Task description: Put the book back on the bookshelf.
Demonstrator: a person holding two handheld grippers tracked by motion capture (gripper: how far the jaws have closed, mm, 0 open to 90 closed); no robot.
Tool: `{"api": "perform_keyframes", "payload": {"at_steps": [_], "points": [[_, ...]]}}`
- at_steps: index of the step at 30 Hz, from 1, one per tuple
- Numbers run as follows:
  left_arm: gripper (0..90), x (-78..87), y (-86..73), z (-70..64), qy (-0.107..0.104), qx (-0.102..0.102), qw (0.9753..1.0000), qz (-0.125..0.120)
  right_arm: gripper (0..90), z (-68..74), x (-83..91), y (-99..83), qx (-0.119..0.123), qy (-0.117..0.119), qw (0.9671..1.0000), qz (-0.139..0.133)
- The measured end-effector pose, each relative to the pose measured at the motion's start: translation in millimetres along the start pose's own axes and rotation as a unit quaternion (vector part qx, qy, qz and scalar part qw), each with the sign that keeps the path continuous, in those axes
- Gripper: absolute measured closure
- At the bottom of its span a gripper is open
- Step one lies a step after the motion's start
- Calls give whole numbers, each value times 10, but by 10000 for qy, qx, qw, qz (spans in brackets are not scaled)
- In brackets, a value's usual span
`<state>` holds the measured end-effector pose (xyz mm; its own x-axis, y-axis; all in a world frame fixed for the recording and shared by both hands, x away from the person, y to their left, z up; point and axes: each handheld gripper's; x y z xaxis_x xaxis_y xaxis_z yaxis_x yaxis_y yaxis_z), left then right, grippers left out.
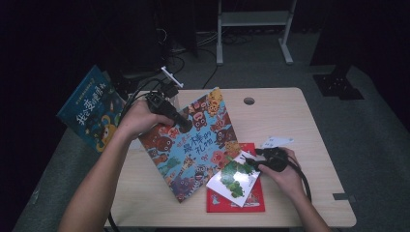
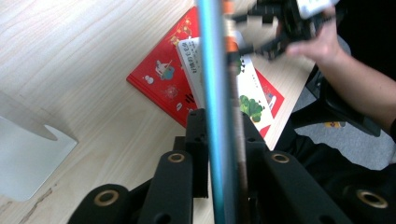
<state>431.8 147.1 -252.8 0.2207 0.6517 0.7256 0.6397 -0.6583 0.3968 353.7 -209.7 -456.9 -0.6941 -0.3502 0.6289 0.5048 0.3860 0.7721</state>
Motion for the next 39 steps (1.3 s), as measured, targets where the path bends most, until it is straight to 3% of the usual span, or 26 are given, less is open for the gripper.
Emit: {"api": "perform_keyframes", "payload": {"at_steps": [3,5,6,10,12,14,20,30,39], "points": [[804,-2,8,-91,281,-72,9995,123,353,-266,-24,-5,-338,-350,9988,-34],[805,5,8,-117,468,-5,9988,142,335,-438,-46,-16,-511,-674,9964,-16],[805,12,5,-123,531,-64,9984,177,331,-523,-60,-34,-665,-820,9944,-89],[805,56,-19,-139,654,-17,9976,222,268,-806,-146,-102,-1011,-1121,9885,37],[805,69,-34,-152,668,-55,9975,230,260,-893,-189,-133,-994,-1387,9851,198],[805,90,-58,-167,672,-59,9974,242,259,-939,-214,-164,-1009,-1527,9828,228],[805,157,-166,-179,755,-30,9970,141,219,-1017,-294,-248,-1091,-1587,9806,373],[805,396,-405,-232,840,-7,9965,-14,166,-1017,-303,-246,-1080,-1622,9799,436],[804,613,-695,-237,929,150,9954,-201,164,-1017,-304,-245,-1093,-1620,9797,439]]}}
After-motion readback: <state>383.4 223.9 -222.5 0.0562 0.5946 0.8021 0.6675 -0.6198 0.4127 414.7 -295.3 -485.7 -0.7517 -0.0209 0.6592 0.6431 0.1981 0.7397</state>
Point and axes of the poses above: each handheld gripper's, and its own axes: x roughly backward along the jaws, y roughly out of its top, z roughly to its left, and after that the axes turned 13 degrees about -y, right-handed
